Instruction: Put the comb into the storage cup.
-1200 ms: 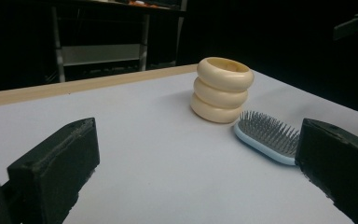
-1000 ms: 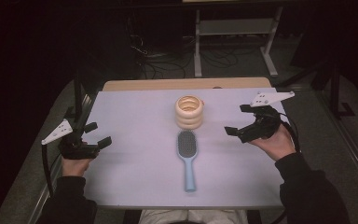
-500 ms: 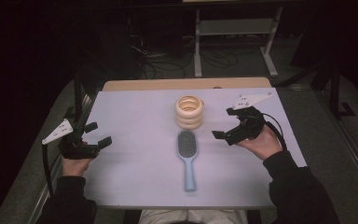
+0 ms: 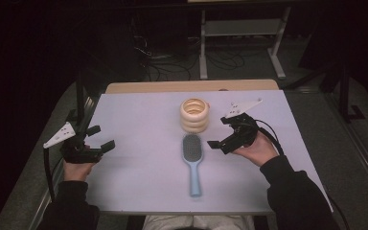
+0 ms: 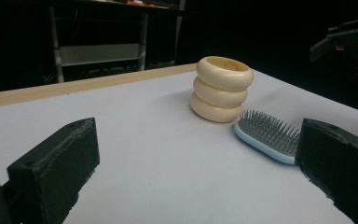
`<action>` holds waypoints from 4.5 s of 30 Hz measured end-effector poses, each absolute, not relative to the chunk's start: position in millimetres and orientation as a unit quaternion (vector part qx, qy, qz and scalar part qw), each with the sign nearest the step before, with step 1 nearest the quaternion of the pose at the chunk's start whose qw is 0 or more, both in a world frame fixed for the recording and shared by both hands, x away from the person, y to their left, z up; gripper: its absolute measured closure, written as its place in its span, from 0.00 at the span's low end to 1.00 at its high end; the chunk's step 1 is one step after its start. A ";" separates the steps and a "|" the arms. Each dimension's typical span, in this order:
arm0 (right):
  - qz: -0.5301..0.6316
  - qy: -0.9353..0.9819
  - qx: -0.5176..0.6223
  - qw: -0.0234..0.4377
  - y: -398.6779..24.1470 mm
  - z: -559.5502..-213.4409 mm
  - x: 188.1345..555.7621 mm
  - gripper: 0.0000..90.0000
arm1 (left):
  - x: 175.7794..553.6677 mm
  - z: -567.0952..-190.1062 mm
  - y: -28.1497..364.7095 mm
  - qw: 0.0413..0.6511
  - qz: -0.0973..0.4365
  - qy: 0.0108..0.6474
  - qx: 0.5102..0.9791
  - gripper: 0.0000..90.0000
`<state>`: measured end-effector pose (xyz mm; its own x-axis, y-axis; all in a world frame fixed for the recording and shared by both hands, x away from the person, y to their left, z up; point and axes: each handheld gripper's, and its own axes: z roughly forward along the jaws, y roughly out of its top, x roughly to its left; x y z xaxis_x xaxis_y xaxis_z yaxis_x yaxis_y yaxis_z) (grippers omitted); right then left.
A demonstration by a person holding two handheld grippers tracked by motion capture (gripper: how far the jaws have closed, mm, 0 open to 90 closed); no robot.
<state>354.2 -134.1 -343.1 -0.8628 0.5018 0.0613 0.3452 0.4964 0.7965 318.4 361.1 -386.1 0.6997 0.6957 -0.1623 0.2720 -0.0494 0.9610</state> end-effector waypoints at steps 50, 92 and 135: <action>0.399 0.898 0.184 0.026 -64.3 -386.8 347.2 0.00 | 319.3 -386.7 361.0 0.595 0.177 0.344 0.705 0.00; 0.326 0.940 0.098 -0.026 -28.1 -418.8 323.9 0.52 | 320.9 -387.9 359.3 0.592 0.172 0.340 0.710 0.00; 0.239 0.967 0.091 -0.013 -42.9 -427.3 304.1 0.98 | 322.7 -389.9 357.8 0.588 0.162 0.338 0.717 0.00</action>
<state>304.1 -42.9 -427.3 -0.9830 0.1706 0.0682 0.1827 0.8688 0.4602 322.7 357.8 -389.9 0.7188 0.6750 -0.1663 0.2946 -0.0790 0.9523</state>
